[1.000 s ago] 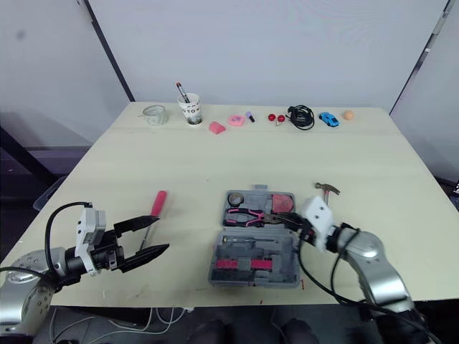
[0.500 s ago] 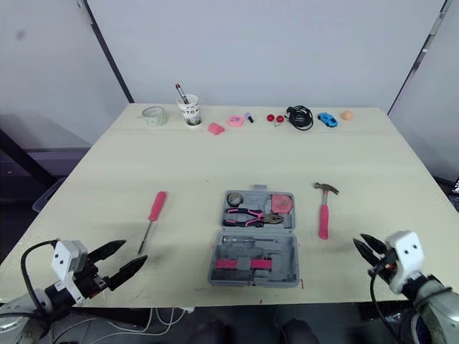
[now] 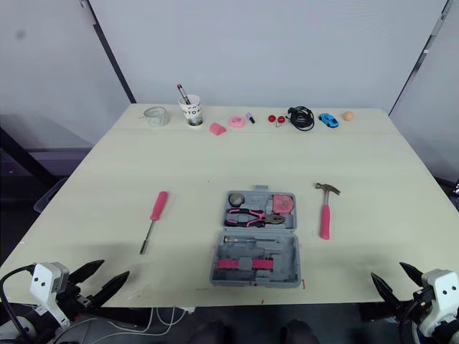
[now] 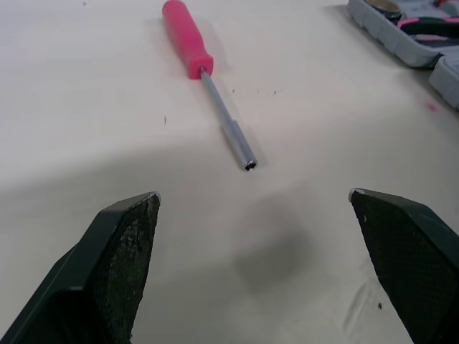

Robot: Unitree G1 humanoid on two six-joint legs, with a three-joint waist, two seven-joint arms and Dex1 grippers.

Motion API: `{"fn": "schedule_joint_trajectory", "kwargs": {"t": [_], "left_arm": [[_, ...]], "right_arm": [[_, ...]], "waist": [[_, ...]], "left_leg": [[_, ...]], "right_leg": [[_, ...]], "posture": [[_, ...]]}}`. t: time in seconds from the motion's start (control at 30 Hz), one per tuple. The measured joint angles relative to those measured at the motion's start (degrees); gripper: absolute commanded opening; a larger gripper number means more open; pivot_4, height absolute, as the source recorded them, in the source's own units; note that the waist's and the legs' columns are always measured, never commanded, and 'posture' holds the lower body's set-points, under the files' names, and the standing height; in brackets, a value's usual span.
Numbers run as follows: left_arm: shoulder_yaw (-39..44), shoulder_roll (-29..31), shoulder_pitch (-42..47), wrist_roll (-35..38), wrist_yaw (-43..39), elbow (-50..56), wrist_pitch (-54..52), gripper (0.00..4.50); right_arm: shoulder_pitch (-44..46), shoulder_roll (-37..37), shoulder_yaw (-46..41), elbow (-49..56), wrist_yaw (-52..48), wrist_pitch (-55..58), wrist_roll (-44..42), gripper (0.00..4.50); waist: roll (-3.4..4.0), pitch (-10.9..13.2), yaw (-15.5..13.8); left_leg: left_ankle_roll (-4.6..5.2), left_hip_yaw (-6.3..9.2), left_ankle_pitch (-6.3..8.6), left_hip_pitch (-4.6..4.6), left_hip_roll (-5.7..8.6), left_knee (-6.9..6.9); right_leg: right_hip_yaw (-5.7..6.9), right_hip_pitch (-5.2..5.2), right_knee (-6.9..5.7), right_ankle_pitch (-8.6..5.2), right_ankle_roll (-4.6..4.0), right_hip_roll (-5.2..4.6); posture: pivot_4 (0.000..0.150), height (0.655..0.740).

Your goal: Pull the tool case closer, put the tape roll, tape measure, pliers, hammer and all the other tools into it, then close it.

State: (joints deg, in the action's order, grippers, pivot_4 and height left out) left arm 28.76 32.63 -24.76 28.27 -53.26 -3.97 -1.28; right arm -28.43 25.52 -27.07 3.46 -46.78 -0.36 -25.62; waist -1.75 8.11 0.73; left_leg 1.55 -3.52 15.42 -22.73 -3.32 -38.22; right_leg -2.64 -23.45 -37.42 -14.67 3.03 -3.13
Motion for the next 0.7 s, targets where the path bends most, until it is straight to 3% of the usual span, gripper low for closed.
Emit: {"fn": "schedule_joint_trajectory", "kwargs": {"t": [0.33,0.7], "left_arm": [[-1.69,-0.23,5.15,-1.17,1.16,0.46,0.36,4.50],[-9.07,3.53,12.05,-3.38,-3.89,3.78,1.22,4.50]], "right_arm": [[3.06,1.29,3.07,6.90,0.65,1.96,-0.32,4.44],[12.50,2.79,7.60,14.16,10.71,15.80,0.01,4.44]], "waist": [[0.02,-0.03,-0.06],[-0.01,-0.05,-0.09]], "left_leg": [[0.00,0.00,0.00,-0.02,0.02,0.01],[0.01,-0.02,-0.01,-0.03,0.09,0.00]], "right_leg": [[0.01,0.00,0.00,0.01,0.00,0.00],[0.01,0.03,-0.01,0.02,0.00,0.04]], "posture": [[0.150,0.7400],[0.150,0.7400]]}}
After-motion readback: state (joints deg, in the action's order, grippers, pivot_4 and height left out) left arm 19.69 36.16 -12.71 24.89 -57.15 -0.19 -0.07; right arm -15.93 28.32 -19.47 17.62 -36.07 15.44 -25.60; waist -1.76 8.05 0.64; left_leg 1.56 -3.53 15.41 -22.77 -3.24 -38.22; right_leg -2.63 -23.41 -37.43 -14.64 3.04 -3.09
